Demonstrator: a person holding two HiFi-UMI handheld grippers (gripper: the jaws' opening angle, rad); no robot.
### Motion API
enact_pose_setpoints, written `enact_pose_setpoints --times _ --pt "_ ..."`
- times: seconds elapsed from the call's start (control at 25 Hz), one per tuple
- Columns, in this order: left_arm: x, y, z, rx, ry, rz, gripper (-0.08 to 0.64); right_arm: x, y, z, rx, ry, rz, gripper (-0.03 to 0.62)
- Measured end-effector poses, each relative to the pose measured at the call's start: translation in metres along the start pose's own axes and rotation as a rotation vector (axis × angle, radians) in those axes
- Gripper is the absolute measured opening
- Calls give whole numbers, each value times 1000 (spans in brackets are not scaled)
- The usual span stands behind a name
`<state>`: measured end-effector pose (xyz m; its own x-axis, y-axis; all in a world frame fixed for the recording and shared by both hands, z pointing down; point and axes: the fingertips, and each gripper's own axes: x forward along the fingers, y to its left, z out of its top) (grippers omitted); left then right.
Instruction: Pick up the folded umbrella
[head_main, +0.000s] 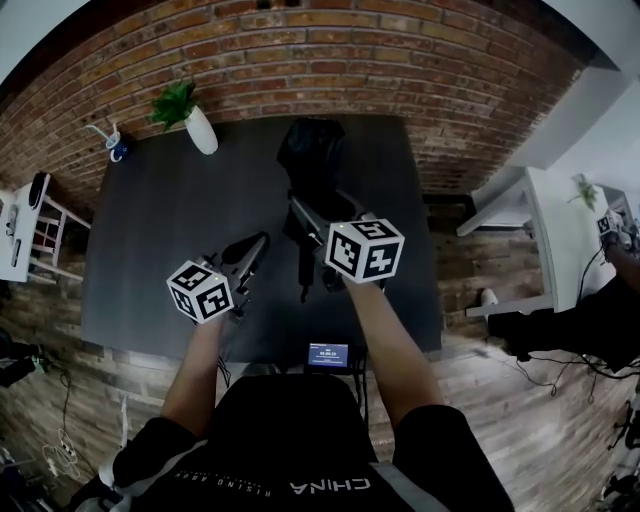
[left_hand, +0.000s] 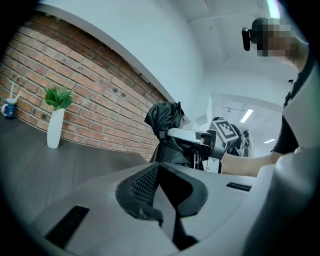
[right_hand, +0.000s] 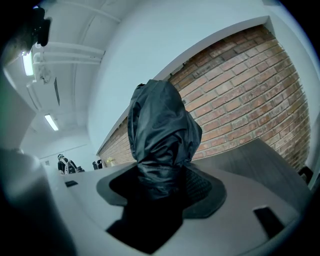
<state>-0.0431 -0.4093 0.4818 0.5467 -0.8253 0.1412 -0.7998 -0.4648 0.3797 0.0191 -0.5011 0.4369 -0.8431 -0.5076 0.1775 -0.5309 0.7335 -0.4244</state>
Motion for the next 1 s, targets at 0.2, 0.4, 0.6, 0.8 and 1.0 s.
enact_pose_setpoints --times 0.2,0.4,0.6,0.8,1.0 --pt "-14 -16 -4 17 3 -25 3 -18 14 -10 10 -16 8 270" --pt "-44 -27 0 31 -7 -58 3 -39 47 -20 1 -44 4 270" --pt "-86 -42 -3 45 -16 -98 3 -63 85 -39 0 -66 -17 270" --pt "-135 -57 -15 46 -15 -129 3 -85 126 -67 38 -83 -35 270" --pt "-174 -69 -33 26 -10 -151 3 -105 160 -97 72 -95 -55 270"
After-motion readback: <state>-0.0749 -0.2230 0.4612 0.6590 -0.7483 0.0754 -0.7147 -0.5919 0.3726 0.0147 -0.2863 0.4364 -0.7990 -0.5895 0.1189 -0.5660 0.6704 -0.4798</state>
